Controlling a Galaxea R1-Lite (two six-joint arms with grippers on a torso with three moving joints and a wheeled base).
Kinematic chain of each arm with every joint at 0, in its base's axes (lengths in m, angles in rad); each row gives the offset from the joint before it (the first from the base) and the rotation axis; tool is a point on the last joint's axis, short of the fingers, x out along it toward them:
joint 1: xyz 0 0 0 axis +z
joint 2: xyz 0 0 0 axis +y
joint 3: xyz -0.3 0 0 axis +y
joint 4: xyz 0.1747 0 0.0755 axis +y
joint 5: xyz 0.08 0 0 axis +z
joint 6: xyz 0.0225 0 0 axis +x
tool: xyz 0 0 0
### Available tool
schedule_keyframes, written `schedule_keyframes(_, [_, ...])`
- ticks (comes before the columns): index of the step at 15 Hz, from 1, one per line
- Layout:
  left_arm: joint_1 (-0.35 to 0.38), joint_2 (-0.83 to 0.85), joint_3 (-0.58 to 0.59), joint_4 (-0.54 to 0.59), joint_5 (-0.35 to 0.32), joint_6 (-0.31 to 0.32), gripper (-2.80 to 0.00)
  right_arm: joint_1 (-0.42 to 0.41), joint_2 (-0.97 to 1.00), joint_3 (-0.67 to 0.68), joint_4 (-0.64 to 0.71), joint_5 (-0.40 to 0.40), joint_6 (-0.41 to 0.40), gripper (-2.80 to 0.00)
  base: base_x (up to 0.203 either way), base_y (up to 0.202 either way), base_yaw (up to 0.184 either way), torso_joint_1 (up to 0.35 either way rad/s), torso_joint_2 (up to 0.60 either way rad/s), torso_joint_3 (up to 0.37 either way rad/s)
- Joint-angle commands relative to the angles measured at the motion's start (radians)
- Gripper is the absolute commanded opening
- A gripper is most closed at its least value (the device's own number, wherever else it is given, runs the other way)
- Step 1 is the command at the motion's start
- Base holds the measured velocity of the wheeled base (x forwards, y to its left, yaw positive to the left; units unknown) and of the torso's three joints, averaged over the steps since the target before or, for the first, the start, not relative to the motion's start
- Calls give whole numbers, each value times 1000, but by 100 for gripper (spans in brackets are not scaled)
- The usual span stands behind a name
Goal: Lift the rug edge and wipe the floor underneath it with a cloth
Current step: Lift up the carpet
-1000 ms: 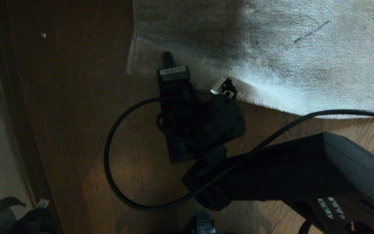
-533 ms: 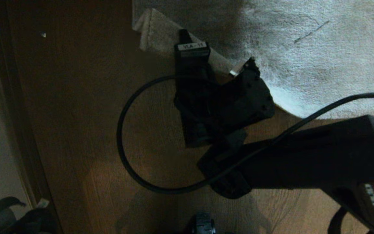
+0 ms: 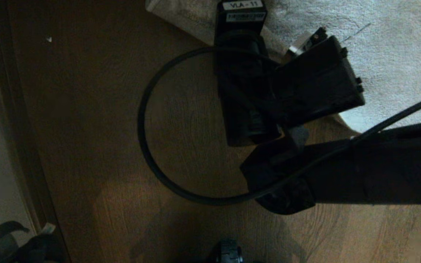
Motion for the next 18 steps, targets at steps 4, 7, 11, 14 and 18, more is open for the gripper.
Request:
schedule_keyframes(4, [0,0,0,0,0,0,-280,68,-44,-2,-48,112,-77,-280,0,0,0,0,0,0])
schedule_keyframes(7, [0,0,0,0,0,0,-280,97,-56,-4,-48,166,-102,-280,0,0,0,0,0,0])
schedule_keyframes(11, [0,0,0,0,-1,0,-280,109,-77,-4,-48,191,-102,-280,0,0,0,0,0,0])
schedule_keyframes(14, [0,0,0,0,0,0,-280,112,-77,-4,-48,200,-104,-280,0,0,0,0,0,0])
schedule_keyframes(18, [0,0,0,0,0,0,-280,111,-76,-2,-48,203,-104,-280,0,0,0,0,0,0])
